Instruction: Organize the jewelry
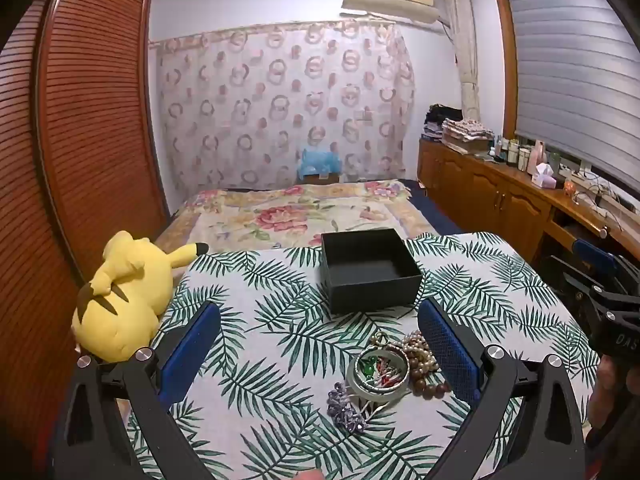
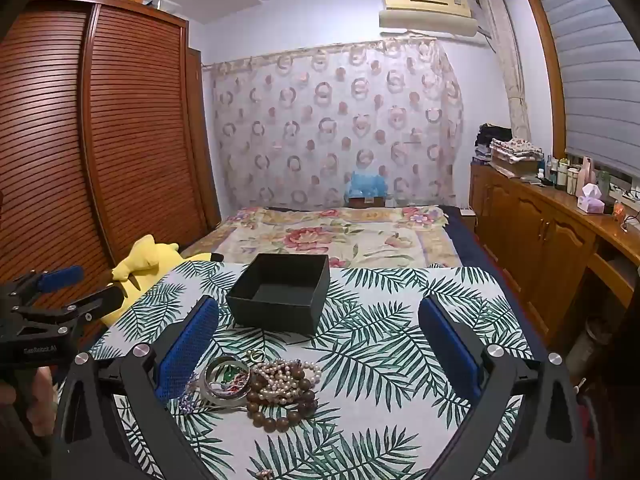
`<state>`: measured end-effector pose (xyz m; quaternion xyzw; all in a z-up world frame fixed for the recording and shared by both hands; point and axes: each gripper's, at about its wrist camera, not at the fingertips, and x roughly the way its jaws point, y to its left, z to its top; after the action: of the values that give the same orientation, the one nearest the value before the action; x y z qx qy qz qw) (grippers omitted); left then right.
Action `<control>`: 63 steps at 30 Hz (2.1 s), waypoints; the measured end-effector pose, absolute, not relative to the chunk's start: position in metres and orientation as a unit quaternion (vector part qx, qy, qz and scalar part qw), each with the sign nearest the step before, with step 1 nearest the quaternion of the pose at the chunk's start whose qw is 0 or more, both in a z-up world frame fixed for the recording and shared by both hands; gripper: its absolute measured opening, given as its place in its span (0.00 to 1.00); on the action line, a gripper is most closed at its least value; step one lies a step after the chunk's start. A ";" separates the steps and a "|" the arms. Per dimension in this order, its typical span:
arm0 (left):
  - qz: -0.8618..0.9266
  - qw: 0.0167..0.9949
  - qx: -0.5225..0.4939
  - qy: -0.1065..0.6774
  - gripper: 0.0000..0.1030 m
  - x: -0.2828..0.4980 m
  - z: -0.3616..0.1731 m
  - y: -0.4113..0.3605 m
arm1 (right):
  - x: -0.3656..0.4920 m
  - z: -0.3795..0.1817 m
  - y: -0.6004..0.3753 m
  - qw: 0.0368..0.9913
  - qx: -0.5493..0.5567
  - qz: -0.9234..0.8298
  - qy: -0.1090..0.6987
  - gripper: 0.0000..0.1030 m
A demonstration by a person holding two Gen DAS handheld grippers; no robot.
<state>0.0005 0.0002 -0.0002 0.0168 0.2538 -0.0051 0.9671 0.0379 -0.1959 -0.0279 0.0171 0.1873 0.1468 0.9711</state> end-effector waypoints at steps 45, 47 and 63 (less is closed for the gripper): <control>-0.004 0.970 0.011 0.244 0.93 -0.004 0.007 0.002 | 0.037 -0.028 -0.196 0.971 0.015 0.147 0.190 0.98; -0.004 0.970 0.011 0.244 0.93 -0.004 0.007 0.002 | 0.037 -0.027 -0.196 0.971 0.015 0.147 0.190 0.98; -0.004 0.970 0.010 0.244 0.93 -0.004 0.006 0.002 | 0.037 -0.027 -0.196 0.971 0.015 0.147 0.190 0.98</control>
<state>-0.0038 0.0024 0.0062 0.0104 0.2435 -0.0043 0.9698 0.0370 -0.1962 -0.0270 0.0152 0.1896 0.1473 0.9706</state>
